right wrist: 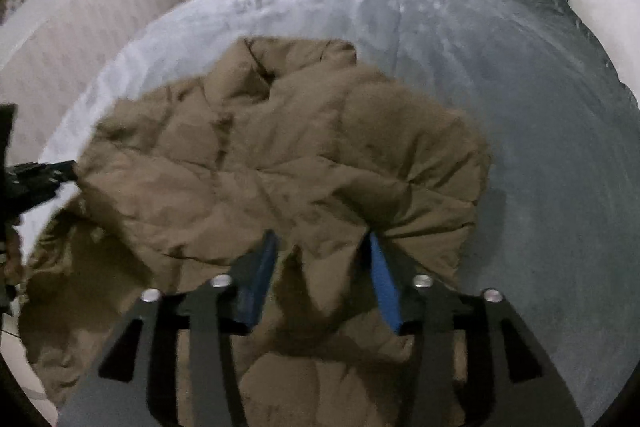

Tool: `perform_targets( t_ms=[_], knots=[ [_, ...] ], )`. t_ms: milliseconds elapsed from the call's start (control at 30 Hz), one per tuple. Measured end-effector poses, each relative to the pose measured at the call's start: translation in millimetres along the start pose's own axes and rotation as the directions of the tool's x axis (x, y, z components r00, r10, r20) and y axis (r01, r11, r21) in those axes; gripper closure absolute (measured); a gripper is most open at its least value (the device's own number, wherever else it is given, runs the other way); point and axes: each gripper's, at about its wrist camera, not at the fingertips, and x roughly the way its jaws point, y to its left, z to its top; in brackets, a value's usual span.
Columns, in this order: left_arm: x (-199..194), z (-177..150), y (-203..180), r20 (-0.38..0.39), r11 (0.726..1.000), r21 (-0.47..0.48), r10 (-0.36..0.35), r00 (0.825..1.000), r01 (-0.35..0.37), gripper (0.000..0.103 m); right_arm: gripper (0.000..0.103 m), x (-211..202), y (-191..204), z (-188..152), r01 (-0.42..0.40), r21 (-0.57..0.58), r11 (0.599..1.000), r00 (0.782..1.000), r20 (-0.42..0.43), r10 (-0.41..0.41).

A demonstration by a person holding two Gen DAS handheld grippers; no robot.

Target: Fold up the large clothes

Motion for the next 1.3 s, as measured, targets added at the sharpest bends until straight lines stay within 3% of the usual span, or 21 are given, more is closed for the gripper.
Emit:
perform_targets(
  t_ms=[67,200,367,500,533,600,700,833,900,967,1033,1100,1133,1167,1200,1300],
  knots=[
    [-2.2,4.1,-5.4,0.020,1.000,0.002,0.012,1.000,-0.012,0.035,0.039,-16.9,-11.0,-3.2,0.019,0.009,1.000,0.999,0.036,-0.019],
    [-4.7,14.0,-14.5,0.017,0.999,-0.003,-0.034,0.999,0.034,0.034,0.028,-31.3,-38.0,-12.3,0.001,0.080,0.997,0.998,0.061,-0.006],
    [2.8,25.5,-39.3,0.006,0.998,-0.013,-0.068,0.998,0.068,0.034,0.028,-30.7,-70.3,-25.4,0.000,0.178,0.984,0.998,0.064,-0.012],
    [-5.2,32.5,-45.0,0.025,0.995,-0.022,-0.092,0.995,0.093,0.033,0.030,-22.9,-82.8,-27.2,-0.058,0.231,0.971,0.997,0.060,0.045],
    [-6.1,34.7,-47.4,0.030,0.995,-0.021,-0.092,0.995,0.093,0.033,0.033,-18.0,-82.2,-25.4,-0.071,0.230,0.971,0.997,0.055,0.060],
    [-13.6,36.3,-46.8,0.048,0.996,-0.020,-0.083,0.995,0.084,0.025,0.065,-10.4,-77.4,-22.4,-0.089,0.209,0.974,0.996,0.045,0.081],
    [-27.2,36.9,-42.0,0.074,0.998,-0.019,-0.064,0.995,0.066,0.015,0.081,-0.9,-66.2,-18.9,-0.081,0.181,0.980,0.997,0.026,0.078],
    [-37.5,33.9,-33.2,0.068,0.996,-0.022,-0.085,0.994,0.087,0.014,0.083,10.8,-46.5,-17.5,-0.043,0.109,0.993,0.999,-0.007,0.044],
    [-27.4,33.9,-41.8,0.033,0.992,-0.017,-0.123,0.992,0.124,0.013,0.083,14.5,-40.0,-17.1,-0.038,0.095,0.995,0.999,-0.011,0.039],
    [-13.7,33.1,-56.7,0.005,0.993,0.010,-0.116,0.993,0.116,0.013,0.083,14.3,-36.7,-17.4,-0.043,0.092,0.995,0.999,-0.008,0.044],
    [0.5,31.3,-67.6,-0.024,0.994,0.027,-0.103,0.994,0.104,0.017,0.083,14.8,-32.9,-17.0,-0.043,0.083,0.996,0.999,-0.011,0.044],
    [13.6,26.7,-70.0,-0.072,0.990,0.020,-0.135,0.988,0.137,0.054,0.086,16.0,-27.3,-15.7,-0.036,0.060,0.998,0.999,-0.019,0.037],
    [16.5,25.3,-69.2,-0.076,0.991,0.009,-0.132,0.988,0.133,0.062,0.086,15.6,-25.8,-15.2,-0.034,0.055,0.998,0.999,-0.020,0.035],
    [16.3,23.8,-65.8,-0.064,0.994,0.001,-0.113,0.991,0.114,0.083,0.086,15.2,-24.3,-14.6,-0.035,0.052,0.998,0.999,-0.019,0.036],
    [15.1,23.2,-62.0,-0.058,0.993,-0.007,-0.118,0.991,0.118,0.093,0.086,15.4,-23.3,-14.0,-0.039,0.050,0.998,0.999,-0.016,0.040],
    [4.2,20.2,-37.8,-0.021,0.991,-0.058,-0.121,0.992,0.119,0.099,0.086,19.4,-8.9,-11.1,-0.068,0.032,0.997,0.997,-0.021,0.069]
  ],
)
